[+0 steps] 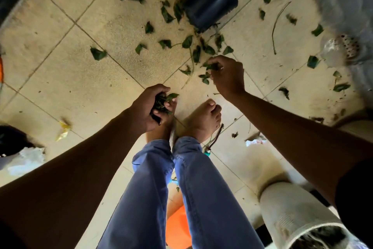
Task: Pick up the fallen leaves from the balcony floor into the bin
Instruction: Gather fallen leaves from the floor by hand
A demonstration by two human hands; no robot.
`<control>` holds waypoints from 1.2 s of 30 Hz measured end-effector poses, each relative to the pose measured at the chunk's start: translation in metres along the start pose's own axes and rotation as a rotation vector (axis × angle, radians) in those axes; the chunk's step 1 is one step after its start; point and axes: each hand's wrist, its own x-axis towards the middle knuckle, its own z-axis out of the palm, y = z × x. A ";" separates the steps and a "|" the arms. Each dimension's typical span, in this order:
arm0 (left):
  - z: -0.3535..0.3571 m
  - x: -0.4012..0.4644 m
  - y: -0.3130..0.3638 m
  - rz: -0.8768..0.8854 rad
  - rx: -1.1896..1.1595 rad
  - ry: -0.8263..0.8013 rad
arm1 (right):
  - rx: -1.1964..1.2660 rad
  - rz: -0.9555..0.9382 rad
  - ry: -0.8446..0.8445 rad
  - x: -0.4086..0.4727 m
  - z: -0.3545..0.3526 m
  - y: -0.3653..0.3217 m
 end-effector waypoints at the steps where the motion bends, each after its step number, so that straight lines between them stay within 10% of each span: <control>1: 0.003 0.001 0.001 0.012 0.001 0.008 | 0.026 0.037 0.018 -0.005 -0.007 0.000; 6: 0.015 0.007 0.006 0.092 0.042 0.173 | -0.070 0.257 0.112 -0.013 -0.027 0.018; 36: -0.007 0.035 0.003 0.083 0.115 0.157 | -0.644 -0.132 -0.159 0.058 -0.026 0.034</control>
